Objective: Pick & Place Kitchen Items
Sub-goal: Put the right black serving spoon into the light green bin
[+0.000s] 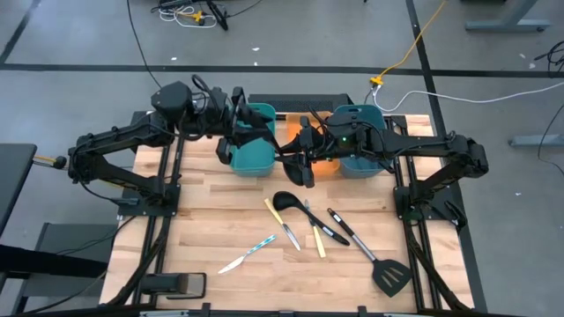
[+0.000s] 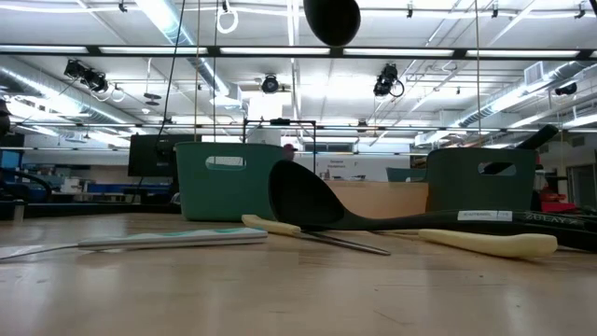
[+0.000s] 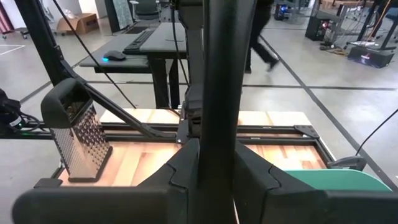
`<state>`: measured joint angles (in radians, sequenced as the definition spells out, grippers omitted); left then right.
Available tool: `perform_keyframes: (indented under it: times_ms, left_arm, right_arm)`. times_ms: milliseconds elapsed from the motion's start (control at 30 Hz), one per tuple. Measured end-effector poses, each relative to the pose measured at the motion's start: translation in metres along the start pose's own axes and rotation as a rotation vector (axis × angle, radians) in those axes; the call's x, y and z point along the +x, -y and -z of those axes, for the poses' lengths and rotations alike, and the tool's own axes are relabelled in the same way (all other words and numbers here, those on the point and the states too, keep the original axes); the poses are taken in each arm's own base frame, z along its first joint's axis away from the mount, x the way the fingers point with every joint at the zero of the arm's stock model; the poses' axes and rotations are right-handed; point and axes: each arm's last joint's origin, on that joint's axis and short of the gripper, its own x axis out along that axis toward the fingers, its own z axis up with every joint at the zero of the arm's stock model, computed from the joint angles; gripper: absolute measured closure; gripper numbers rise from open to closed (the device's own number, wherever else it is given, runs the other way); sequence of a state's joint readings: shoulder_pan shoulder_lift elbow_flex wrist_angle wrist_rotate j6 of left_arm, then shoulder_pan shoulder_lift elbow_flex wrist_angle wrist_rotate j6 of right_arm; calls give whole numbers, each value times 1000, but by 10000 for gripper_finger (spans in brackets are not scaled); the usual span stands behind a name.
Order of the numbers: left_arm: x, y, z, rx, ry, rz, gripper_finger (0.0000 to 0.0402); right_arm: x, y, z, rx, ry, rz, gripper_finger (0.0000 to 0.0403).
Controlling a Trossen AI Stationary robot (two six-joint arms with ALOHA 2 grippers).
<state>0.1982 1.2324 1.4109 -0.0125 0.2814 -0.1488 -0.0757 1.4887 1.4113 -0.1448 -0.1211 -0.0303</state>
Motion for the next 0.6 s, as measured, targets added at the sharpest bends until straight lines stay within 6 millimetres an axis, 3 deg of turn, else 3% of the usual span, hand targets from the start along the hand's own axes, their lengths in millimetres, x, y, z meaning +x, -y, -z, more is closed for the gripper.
perform_keyframes:
  times_ms: [600]
  left_arm:
    - [0,0,0,11,-3,-8,264]
  right_arm:
    - [0,0,0,-3,0,-1,326]
